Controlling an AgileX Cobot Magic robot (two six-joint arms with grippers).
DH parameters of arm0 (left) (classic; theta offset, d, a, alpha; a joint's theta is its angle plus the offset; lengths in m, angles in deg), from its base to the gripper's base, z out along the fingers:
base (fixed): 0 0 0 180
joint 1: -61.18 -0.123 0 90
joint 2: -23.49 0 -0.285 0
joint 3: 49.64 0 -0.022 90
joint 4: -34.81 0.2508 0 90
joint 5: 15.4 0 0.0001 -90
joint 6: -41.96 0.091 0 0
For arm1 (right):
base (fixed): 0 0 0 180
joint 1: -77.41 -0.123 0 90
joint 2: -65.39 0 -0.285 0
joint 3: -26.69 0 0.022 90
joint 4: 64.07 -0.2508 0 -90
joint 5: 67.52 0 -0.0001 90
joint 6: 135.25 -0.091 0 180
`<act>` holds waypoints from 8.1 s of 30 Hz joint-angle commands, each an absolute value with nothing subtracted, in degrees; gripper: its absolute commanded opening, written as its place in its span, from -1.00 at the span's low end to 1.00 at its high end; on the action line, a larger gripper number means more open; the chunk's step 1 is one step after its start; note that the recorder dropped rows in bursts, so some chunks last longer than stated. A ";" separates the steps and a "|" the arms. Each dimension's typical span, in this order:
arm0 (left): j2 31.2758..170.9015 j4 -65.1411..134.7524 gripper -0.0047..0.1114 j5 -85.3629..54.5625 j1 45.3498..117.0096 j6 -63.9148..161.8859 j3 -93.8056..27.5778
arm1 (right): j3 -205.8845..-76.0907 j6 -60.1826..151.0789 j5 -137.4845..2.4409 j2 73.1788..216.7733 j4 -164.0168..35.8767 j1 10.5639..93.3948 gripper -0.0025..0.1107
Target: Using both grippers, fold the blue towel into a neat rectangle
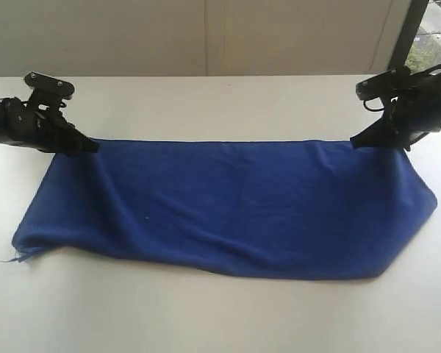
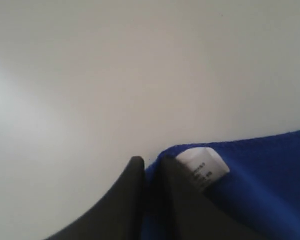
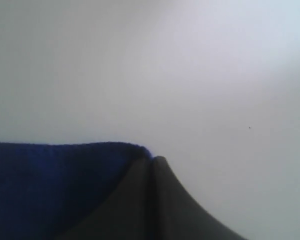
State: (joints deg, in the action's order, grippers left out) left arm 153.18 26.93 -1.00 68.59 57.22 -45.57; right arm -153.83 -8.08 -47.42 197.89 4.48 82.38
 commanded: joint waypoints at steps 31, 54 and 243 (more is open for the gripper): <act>141.72 26.13 -0.06 -16.68 66.46 57.16 -45.82 | -156.04 5.37 -36.76 186.27 -15.63 82.69 -0.38; 151.85 22.82 -0.90 -45.28 65.81 53.53 -66.83 | -156.53 27.08 -39.47 191.00 -45.39 87.62 -0.28; 152.02 19.15 0.03 -6.80 66.50 49.41 -49.72 | -152.11 31.09 -66.94 198.00 -53.32 88.90 -0.86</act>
State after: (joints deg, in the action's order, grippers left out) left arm 151.92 19.36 -7.23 66.53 49.69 -49.58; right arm -151.77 30.78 -65.66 197.89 -53.64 88.84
